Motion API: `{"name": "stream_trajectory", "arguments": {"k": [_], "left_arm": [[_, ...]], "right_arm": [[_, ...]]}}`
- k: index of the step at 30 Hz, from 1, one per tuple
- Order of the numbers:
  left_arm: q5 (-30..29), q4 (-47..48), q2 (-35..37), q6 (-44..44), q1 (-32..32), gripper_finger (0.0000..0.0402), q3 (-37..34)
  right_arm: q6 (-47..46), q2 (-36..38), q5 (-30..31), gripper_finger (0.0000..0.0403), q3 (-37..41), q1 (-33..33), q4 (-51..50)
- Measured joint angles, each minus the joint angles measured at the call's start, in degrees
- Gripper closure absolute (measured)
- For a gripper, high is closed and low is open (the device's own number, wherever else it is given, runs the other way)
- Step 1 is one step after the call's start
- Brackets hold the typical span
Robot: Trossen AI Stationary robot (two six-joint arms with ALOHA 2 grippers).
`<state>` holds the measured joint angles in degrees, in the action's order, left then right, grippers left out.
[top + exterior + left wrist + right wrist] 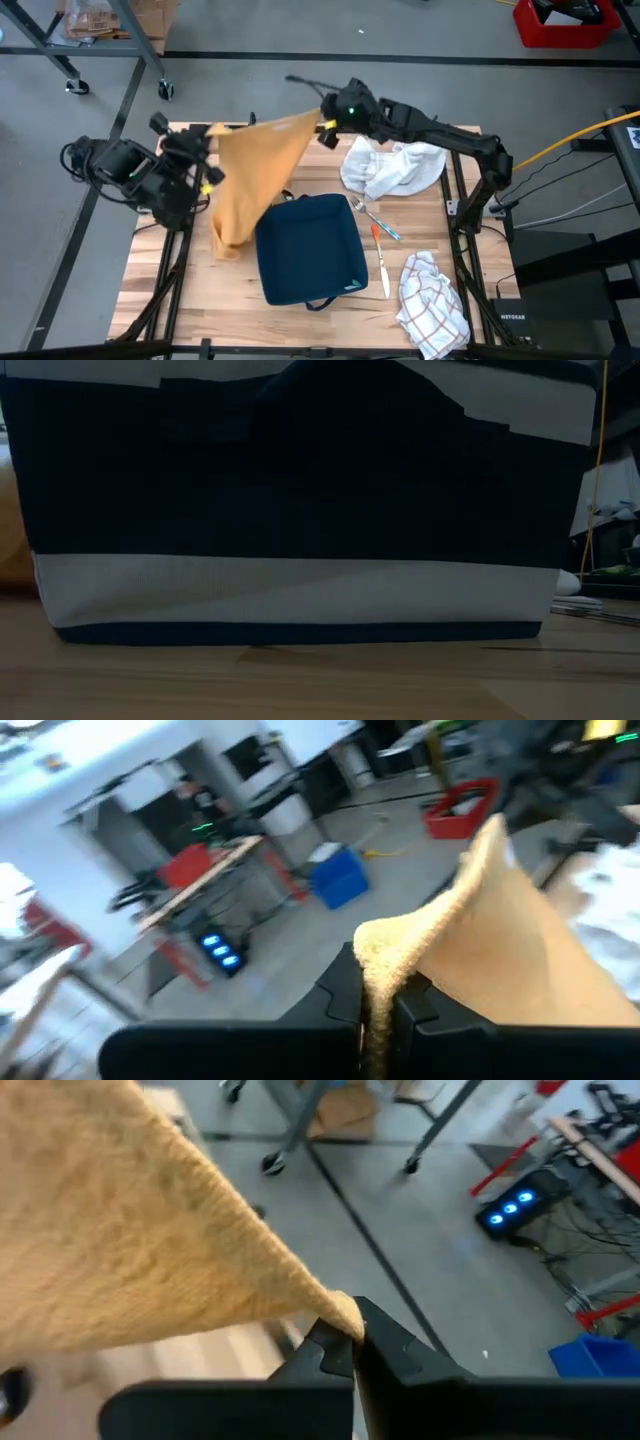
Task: Fold towel
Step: Fold the yellow towel
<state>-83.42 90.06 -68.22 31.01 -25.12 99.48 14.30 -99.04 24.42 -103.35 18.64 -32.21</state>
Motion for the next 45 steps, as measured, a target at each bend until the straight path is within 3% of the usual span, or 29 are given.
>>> {"name": "stream_trajectory", "arguments": {"k": [5, 14, 21, 27, 30, 35, 38, 45], "left_arm": [[-6.4, -0.2, 0.0, -1.3, 6.8, 0.0401, 0.0], [-6.6, -5.1, 0.0, -1.1, 21.1, 0.0401, 0.0], [-6.6, -23.3, 0.0, -11.5, 31.6, 0.0401, 0.0], [-6.4, -47.3, -0.1, -32.7, 37.9, 0.0401, 0.0], [-2.2, -61.4, -0.1, -47.1, 40.5, 0.0401, 0.0], [13.1, -86.1, -0.3, -65.6, 44.8, 0.0401, 0.0], [17.1, -98.5, -0.6, -75.2, 46.4, 0.0401, 0.0], [24.0, -108.7, -0.6, -88.3, 47.6, 0.0401, 0.0]], "right_arm": [[0.6, 0.0, -5.7, 0.0403, 0.0, 3.2, 9.0], [0.6, 0.0, -13.8, 0.0403, 0.0, 7.3, 27.3], [1.0, 0.0, -15.1, 0.0403, 0.0, 10.3, 35.3], [1.0, 0.0, -17.4, 0.0403, 0.0, 12.4, 39.9], [1.0, 0.0, -19.3, 0.0403, 0.0, 13.3, 43.2], [1.0, 0.0, -19.1, 0.0403, 0.0, 13.8, 50.6], [1.0, 0.0, -19.3, 0.0403, -0.1, 14.3, 55.1], [1.1, -0.3, -21.2, 0.0402, -5.8, 15.9, 55.6]]}}
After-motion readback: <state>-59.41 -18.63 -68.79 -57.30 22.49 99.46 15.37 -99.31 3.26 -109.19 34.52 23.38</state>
